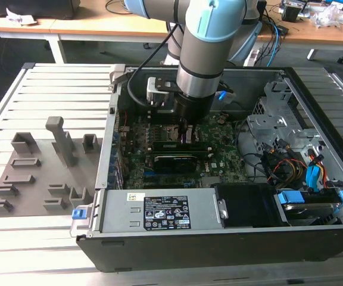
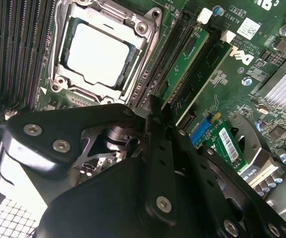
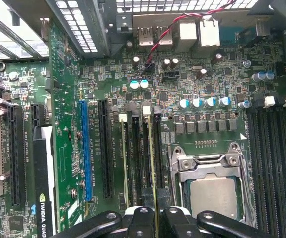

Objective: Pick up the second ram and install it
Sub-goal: 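Insert the second ram into the second slot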

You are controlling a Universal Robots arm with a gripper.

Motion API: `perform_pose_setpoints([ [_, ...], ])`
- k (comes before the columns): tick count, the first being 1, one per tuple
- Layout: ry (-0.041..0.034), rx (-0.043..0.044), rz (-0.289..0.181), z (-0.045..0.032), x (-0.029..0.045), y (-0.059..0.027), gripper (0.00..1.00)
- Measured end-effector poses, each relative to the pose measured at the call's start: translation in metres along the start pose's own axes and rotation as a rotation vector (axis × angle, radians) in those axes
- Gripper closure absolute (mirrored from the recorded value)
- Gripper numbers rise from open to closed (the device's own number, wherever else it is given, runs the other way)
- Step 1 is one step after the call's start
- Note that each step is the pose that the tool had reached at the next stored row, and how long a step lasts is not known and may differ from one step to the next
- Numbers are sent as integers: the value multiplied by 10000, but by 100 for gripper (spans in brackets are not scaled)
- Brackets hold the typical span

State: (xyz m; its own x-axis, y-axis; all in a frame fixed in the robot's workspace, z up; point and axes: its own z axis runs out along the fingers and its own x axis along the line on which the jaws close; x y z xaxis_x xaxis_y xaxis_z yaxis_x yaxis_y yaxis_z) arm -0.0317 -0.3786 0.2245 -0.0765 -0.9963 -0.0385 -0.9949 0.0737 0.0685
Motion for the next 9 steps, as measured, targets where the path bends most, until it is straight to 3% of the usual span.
perform_pose_setpoints([
  [9, -7, 14, -1, 12, 2, 3, 86],
])
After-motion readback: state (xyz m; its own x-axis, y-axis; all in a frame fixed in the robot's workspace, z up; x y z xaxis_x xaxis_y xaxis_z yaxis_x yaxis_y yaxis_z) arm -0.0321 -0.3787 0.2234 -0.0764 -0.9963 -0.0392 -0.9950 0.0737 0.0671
